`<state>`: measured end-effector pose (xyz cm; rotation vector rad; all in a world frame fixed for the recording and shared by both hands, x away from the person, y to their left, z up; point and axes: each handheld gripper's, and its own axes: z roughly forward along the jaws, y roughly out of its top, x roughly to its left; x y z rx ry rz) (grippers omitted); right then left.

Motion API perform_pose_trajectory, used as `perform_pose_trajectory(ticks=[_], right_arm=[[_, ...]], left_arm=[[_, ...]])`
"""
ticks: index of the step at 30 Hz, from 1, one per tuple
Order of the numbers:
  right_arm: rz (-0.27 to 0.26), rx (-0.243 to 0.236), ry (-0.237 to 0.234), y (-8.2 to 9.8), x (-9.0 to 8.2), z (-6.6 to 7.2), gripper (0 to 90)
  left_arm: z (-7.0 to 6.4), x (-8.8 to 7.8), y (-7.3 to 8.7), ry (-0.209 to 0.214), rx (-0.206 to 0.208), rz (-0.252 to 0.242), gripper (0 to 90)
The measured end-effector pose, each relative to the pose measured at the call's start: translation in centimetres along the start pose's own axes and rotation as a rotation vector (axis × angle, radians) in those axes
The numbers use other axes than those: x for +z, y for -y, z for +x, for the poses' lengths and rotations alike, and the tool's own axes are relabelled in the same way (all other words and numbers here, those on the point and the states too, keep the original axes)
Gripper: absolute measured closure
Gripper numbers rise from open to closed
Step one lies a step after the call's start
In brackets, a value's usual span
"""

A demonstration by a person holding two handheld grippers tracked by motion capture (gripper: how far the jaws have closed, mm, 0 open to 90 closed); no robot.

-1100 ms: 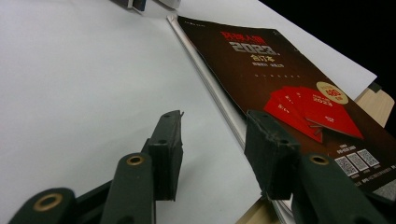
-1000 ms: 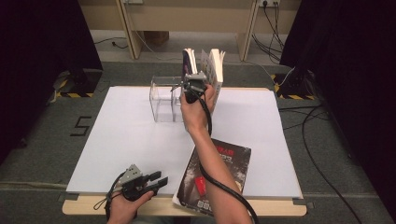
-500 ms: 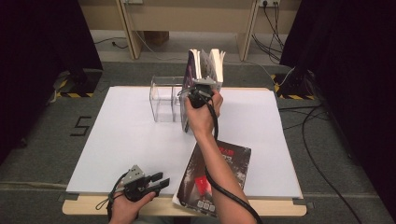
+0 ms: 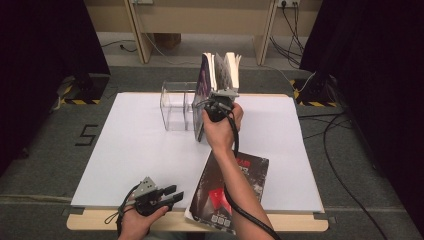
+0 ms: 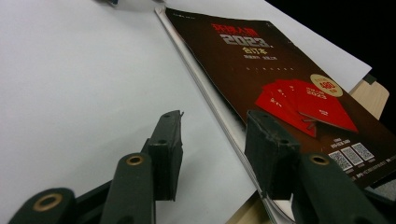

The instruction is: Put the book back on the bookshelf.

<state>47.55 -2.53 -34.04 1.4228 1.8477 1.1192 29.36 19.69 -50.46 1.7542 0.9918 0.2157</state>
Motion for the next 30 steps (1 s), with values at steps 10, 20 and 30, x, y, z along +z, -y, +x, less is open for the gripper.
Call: perform_pose_trajectory(ticks=[10, 20, 30], right_arm=[[0.011, 0.001, -0.026, 0.9, -0.4, -0.4, 72.6], [0.023, 0.014, -0.044, 1.6, -0.3, -0.4, 75.0], [0.049, 0.029, -0.064, 2.3, -0.4, -0.6, 85.1]], left_arm=[[-0.2, 0.7, -0.3, 0.023, 0.01, 0.009, 55.4], [-0.2, 0.7, -0.4, 0.027, 0.014, 0.007, 55.5], [-0.3, 0.8, -0.3, 0.027, 0.015, 0.008, 55.5]])
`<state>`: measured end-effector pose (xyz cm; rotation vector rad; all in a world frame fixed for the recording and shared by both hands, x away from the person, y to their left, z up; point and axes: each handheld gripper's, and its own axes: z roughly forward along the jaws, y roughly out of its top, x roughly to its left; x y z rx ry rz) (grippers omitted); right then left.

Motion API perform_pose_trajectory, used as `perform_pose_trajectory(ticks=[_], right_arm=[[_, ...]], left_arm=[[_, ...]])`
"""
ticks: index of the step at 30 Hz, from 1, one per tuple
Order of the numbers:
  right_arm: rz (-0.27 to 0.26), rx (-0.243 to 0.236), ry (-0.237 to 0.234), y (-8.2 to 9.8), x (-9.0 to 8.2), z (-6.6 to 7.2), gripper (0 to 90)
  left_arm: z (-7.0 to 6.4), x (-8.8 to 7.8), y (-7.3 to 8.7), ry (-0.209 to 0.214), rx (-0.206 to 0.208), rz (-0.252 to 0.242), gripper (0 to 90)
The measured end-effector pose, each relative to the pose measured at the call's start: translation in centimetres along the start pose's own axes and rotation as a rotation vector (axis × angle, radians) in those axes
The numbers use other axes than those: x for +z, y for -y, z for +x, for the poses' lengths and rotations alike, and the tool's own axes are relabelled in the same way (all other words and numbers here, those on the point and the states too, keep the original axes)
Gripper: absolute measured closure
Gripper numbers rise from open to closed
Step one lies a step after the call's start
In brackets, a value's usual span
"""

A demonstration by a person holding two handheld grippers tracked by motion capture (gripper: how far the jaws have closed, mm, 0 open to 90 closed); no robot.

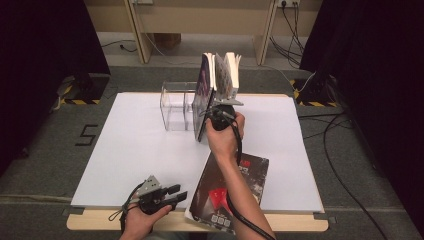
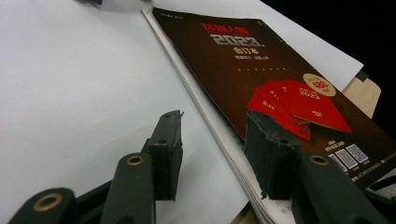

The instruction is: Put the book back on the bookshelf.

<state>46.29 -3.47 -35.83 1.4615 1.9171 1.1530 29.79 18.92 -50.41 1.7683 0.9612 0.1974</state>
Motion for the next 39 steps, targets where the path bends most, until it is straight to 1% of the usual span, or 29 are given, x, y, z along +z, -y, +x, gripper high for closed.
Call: perform_pose_trajectory(ticks=[7, 17, 19, 25, 26, 28, 31, 35, 36, 37, 38, 39], right_arm=[[-0.012, -0.006, -0.01, 0.0, 0.2, 0.2, 89.9], [-0.016, -0.002, -0.001, -0.1, 0.4, 0.3, 90.0], [-0.019, -0.002, 0.007, -0.2, 0.5, 0.3, 90.0], [-0.008, 0.004, 0.019, -0.4, 1.1, 0.2, 90.0], [-0.001, 0.001, 0.032, -0.3, 1.4, 0.0, 89.7], [0.01, 0.005, 0.026, -0.2, 1.5, -0.1, 89.5], [0.005, -0.001, 0.028, -0.1, 1.5, -0.2, 89.4], [0.01, -0.002, 0.031, -0.1, 1.5, -0.3, 86.0], [0.004, 0.015, 0.026, -0.1, 1.4, -0.4, 80.3], [0.004, 0.015, 0.026, -0.1, 1.4, -0.4, 80.3], [-0.008, 0.03, 0.026, 0.2, 1.2, -0.5, 75.8], [-0.008, 0.03, 0.026, 0.2, 1.2, -0.5, 75.8]], left_arm=[[0.1, 0.0, 0.0, -0.001, -0.002, -0.001, 55.6], [0.1, -0.1, 0.0, -0.002, -0.001, -0.001, 55.6], [0.1, -0.1, 0.0, -0.004, -0.003, -0.003, 55.6], [0.2, -0.1, -0.1, -0.004, -0.002, -0.004, 55.6], [0.2, -0.2, -0.1, -0.005, -0.001, -0.002, 55.6], [0.3, -0.1, -0.1, -0.005, -0.003, -0.003, 55.6], [0.3, -0.1, 0.0, -0.004, -0.005, -0.003, 55.6], [0.1, -0.1, 0.0, -0.003, -0.005, -0.003, 55.7], [0.2, -0.1, 0.0, -0.004, -0.007, -0.004, 55.6], [0.2, -0.1, 0.0, -0.004, -0.007, -0.004, 55.7], [0.2, -0.1, 0.0, -0.005, -0.005, -0.003, 55.7], [0.3, -0.1, 0.0, -0.005, -0.005, -0.003, 55.7]])
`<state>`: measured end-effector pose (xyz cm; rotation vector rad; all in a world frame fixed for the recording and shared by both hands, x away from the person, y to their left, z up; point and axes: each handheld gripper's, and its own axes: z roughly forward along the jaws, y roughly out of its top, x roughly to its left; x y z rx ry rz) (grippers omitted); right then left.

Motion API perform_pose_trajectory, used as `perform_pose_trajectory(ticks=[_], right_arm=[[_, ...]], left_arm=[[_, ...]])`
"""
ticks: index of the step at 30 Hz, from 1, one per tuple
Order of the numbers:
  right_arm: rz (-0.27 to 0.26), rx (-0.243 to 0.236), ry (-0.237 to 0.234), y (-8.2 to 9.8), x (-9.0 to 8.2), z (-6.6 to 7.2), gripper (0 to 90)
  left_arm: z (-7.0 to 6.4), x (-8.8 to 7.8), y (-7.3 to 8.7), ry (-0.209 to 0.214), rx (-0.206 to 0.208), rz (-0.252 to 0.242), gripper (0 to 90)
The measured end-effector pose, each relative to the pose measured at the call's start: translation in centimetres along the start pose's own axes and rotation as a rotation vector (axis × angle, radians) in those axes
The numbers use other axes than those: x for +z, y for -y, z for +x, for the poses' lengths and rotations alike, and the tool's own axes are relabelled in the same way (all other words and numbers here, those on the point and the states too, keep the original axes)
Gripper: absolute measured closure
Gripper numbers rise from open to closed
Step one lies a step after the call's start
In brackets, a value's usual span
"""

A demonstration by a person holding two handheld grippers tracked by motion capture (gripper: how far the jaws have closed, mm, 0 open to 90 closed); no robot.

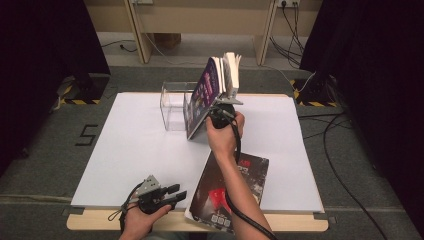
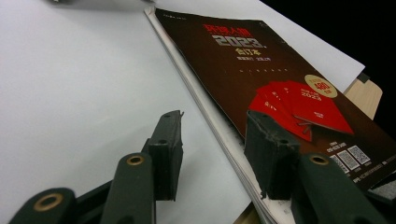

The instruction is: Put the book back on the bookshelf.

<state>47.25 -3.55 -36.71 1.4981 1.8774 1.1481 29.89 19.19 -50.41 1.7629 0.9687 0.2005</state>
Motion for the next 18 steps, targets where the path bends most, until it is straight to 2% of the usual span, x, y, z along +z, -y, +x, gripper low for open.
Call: perform_pose_trajectory(ticks=[1, 5, 9, 12, 16, 18], right_arm=[[-0.011, 0.032, -0.028, 0.3, -0.2, -0.2, 72.1], [-0.027, 0.05, -0.036, 0.3, -0.4, -0.3, 67.4], [-0.068, 0.062, -0.05, -0.7, -0.5, -0.1, 62.9], [-0.076, 0.058, -0.036, -1.3, -0.4, 0.0, 61.3], [-0.075, 0.087, -0.004, -2.2, 0.4, 0.1, 61.4], [-0.07, 0.073, 0.013, -2.4, 0.7, 0.3, 63.3]], left_arm=[[0.1, 0.0, 0.0, -0.001, -0.004, 0.0, 55.7], [0.1, 0.0, 0.0, -0.002, -0.003, 0.0, 55.7], [0.1, 0.0, 0.0, -0.002, -0.003, 0.0, 55.6], [0.1, 0.0, 0.0, -0.003, -0.003, -0.001, 55.7], [0.1, -0.2, 0.0, -0.005, -0.007, -0.005, 55.7], [0.2, -0.3, 0.0, -0.006, -0.005, -0.004, 55.7]])
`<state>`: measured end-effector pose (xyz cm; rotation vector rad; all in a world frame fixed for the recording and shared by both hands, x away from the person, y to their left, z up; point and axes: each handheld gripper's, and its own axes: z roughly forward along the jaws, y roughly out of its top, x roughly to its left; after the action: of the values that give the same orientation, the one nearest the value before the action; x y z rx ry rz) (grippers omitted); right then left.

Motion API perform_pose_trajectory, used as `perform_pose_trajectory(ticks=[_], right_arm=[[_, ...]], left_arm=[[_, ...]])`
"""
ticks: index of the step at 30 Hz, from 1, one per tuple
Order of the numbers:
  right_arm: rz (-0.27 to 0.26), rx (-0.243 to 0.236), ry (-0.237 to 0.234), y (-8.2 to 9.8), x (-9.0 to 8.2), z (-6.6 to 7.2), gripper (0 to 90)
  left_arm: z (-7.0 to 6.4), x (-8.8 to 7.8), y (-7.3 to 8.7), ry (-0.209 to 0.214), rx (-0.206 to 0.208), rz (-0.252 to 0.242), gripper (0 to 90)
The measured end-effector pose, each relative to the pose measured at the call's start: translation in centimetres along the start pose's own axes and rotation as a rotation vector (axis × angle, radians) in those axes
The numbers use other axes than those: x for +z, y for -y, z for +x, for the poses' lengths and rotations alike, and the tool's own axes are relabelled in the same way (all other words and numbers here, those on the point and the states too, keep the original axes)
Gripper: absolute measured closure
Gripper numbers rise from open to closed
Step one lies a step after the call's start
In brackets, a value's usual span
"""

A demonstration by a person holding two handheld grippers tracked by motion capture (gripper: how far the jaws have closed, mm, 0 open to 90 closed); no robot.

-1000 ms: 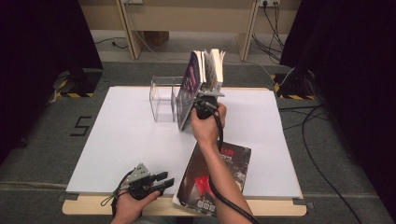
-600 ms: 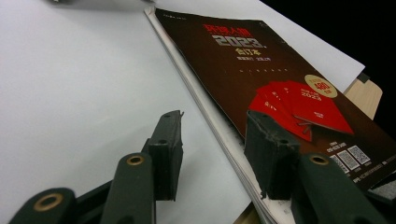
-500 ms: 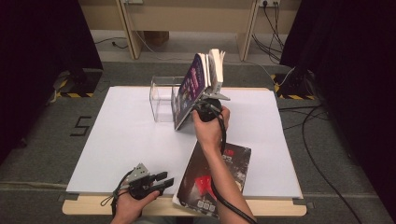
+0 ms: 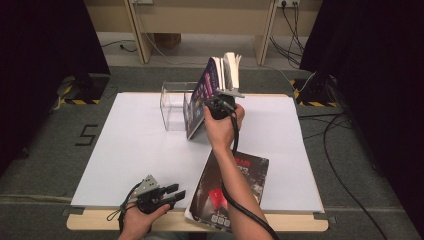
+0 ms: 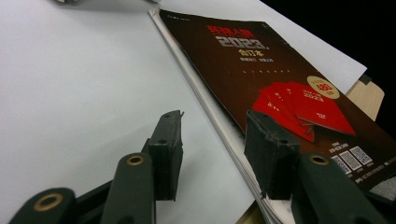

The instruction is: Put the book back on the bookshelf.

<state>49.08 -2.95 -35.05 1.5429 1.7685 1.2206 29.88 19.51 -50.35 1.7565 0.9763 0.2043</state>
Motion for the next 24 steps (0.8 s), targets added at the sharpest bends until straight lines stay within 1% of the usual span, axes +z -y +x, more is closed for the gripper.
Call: perform_pose_trajectory(ticks=[1, 2, 3, 5, 10, 11, 12, 14, 15, 16, 17, 18, 19, 20, 21, 22, 23, 24], right_arm=[[0.004, -0.001, 0.01, -0.2, 0.2, 0.1, 63.9], [0.004, -0.001, 0.01, -0.2, 0.2, 0.1, 63.9], [0.003, -0.022, 0.04, -0.4, 0.5, 0.4, 65.2], [0.002, -0.012, 0.044, -0.7, 0.7, 0.4, 65.7], [0.007, -0.003, 0.052, -1.1, 1.2, 0.3, 66.0], [0.007, -0.01, 0.062, -1.2, 1.3, 0.5, 66.2], [0.007, -0.01, 0.062, -1.2, 1.3, 0.5, 66.2], [0.006, -0.038, 0.087, -1.3, 1.4, 0.9, 66.4], [0.005, -0.041, 0.092, -1.5, 1.5, 1.4, 67.7], [0.005, -0.041, 0.092, -1.5, 1.5, 1.4, 67.7], [0.012, -0.058, 0.104, -1.8, 1.5, 1.7, 68.9], [0.012, -0.058, 0.104, -1.8, 1.5, 1.7, 68.9], [0.011, -0.117, 0.118, -2.1, 1.6, 2.5, 70.1], [0.011, -0.117, 0.118, -2.1, 1.6, 2.5, 70.1], [0.003, -0.178, 0.124, -2.4, 1.6, 3.4, 71.4], [0.003, -0.178, 0.124, -2.4, 1.6, 3.4, 71.4], [-0.002, -0.231, 0.138, -2.7, 1.7, 4.1, 73.3], [-0.003, -0.248, 0.141, -2.8, 1.6, 4.3, 73.9]], left_arm=[[0.0, 0.0, 0.0, 0.0, -0.001, -0.001, 55.7], [0.0, 0.0, 0.0, 0.0, -0.001, -0.001, 55.7], [0.1, -0.1, 0.0, 0.0, -0.002, -0.002, 55.7], [0.1, -0.1, 0.0, -0.001, -0.004, -0.003, 55.7], [0.1, -0.2, 0.0, -0.003, -0.007, -0.006, 55.7], [0.2, -0.2, 0.0, -0.004, -0.007, -0.004, 55.7], [0.2, -0.2, 0.0, -0.004, -0.007, -0.004, 55.7], [0.2, -0.2, 0.0, -0.004, -0.008, -0.005, 55.7], [0.1, -0.2, 0.0, -0.004, -0.008, -0.004, 55.7], [0.1, -0.2, 0.0, -0.004, -0.008, -0.004, 55.7], [0.1, -0.2, 0.0, -0.003, -0.007, -0.005, 55.7], [0.1, -0.2, 0.0, -0.003, -0.007, -0.005, 55.7], [0.1, -0.2, 0.0, -0.003, -0.008, -0.006, 55.7], [0.1, -0.2, 0.0, -0.003, -0.008, -0.006, 55.7], [0.2, -0.3, 0.0, -0.003, -0.009, -0.005, 55.7], [0.2, -0.3, 0.0, -0.003, -0.009, -0.005, 55.8], [0.2, -0.3, 0.0, -0.004, -0.009, -0.007, 55.8], [0.2, -0.4, 0.0, -0.004, -0.008, -0.007, 55.7]])
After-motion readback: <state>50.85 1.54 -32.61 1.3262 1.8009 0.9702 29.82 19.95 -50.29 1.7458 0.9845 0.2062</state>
